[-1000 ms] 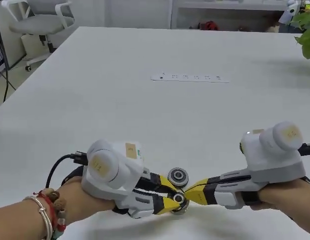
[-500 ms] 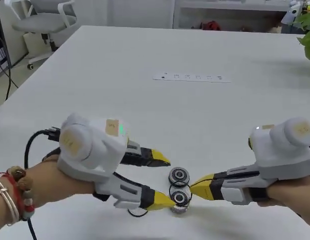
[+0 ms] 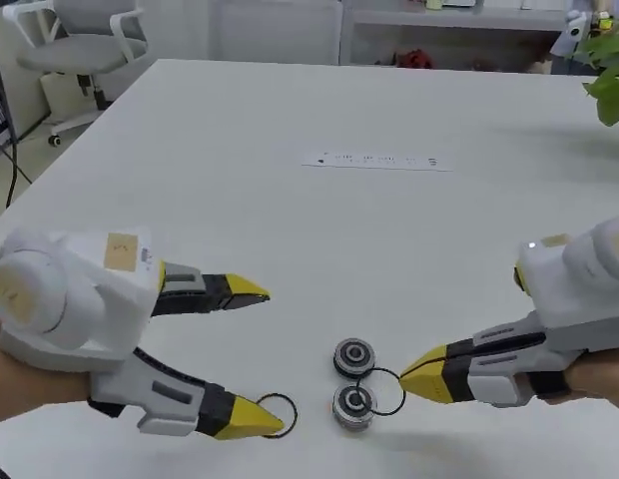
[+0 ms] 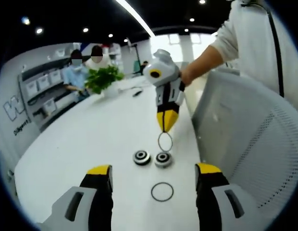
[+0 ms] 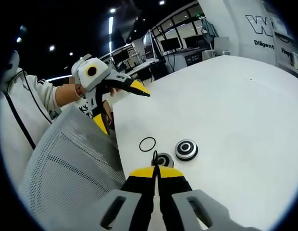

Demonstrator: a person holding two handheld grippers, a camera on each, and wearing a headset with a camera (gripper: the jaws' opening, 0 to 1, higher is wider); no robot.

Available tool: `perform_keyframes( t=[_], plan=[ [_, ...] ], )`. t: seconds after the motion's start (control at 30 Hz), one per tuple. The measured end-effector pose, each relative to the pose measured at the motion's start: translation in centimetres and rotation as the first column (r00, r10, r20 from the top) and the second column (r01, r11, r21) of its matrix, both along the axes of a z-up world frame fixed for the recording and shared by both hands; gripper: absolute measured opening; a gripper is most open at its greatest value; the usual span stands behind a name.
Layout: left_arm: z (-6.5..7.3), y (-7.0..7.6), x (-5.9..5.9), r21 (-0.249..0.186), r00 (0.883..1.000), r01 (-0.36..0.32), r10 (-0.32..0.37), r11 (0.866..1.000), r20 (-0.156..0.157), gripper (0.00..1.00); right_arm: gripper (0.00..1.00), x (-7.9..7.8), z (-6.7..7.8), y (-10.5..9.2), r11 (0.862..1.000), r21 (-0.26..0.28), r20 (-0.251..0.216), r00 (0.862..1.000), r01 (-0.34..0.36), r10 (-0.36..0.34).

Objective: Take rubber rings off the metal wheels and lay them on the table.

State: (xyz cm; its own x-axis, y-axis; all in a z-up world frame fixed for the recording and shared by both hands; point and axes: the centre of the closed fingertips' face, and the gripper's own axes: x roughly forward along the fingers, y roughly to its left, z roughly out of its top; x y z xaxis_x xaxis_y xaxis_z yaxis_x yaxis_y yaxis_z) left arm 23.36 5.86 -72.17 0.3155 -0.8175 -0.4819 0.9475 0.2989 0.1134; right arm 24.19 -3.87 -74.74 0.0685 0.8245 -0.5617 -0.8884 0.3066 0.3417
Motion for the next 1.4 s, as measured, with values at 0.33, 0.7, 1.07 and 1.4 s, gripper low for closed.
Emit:
perform_keyframes(
  t=[0.33,0.7,1.07,1.4],
  plan=[
    [-1.1,3.1,0.0,-0.033,0.993,-0.113,0.112,0.993,-0.034,0.73,0.00,-1.0,2.2,0.3,0.999,-0.005,0.052,0.998,-0.036,0.036],
    [-2.3,5.9,-0.1,-0.063,0.973,-0.220,0.215,0.974,-0.079,0.74,0.00,-1.6,3.6,1.6,0.999,0.012,0.069,0.996,-0.049,0.048],
    [-4.0,6.3,-0.5,-0.069,0.960,-0.259,0.249,0.963,-0.124,0.83,0.00,-1.7,4.1,3.4,0.997,0.017,0.076,0.995,-0.070,0.068],
    [-4.8,5.9,-0.6,-0.074,0.955,-0.267,0.254,0.961,-0.154,0.94,0.00,-1.7,3.4,5.2,0.996,0.023,0.064,0.994,-0.091,0.089]
  ],
)
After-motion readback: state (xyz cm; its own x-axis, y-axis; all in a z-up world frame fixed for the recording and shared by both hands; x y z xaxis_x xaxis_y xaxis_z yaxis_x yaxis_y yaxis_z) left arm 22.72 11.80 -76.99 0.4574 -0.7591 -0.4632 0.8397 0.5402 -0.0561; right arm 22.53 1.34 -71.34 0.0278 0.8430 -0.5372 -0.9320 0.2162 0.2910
